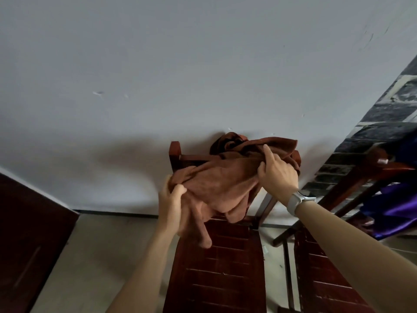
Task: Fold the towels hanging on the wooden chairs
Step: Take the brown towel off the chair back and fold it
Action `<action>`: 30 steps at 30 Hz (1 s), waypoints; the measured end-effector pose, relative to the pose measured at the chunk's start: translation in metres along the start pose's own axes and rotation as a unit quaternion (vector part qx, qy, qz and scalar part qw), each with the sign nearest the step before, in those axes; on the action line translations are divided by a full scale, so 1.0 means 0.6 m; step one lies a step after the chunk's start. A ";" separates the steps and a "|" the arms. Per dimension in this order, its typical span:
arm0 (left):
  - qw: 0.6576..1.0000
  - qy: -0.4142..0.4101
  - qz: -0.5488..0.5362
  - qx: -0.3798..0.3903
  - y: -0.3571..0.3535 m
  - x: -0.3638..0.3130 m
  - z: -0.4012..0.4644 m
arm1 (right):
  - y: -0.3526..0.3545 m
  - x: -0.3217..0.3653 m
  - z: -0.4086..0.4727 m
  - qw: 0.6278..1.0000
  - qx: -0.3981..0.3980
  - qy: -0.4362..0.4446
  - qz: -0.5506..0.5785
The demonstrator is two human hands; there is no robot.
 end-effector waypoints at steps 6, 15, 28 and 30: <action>0.974 0.035 0.197 0.104 0.004 0.023 -0.028 | 0.000 -0.005 0.003 0.995 -0.004 0.008 -0.103; 0.956 0.066 0.259 0.118 -0.008 0.040 -0.051 | 0.018 -0.016 0.005 0.997 -0.059 0.041 -0.006; 0.962 0.072 0.230 0.125 -0.037 0.036 -0.066 | -0.059 -0.066 -0.158 0.991 0.131 -0.019 -0.011; 0.966 0.081 0.198 0.145 -0.038 0.026 -0.069 | -0.062 -0.058 -0.160 0.987 0.158 -0.006 0.033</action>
Point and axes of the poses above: each hand's wrist, its own z-axis towards the middle knuckle, its own y-axis out of the back of the hand, x = y × z, the point moved 1 cm from there along z, towards the middle knuckle, and after that the axes turned 2 degrees about -y, right-handed, at the moved point
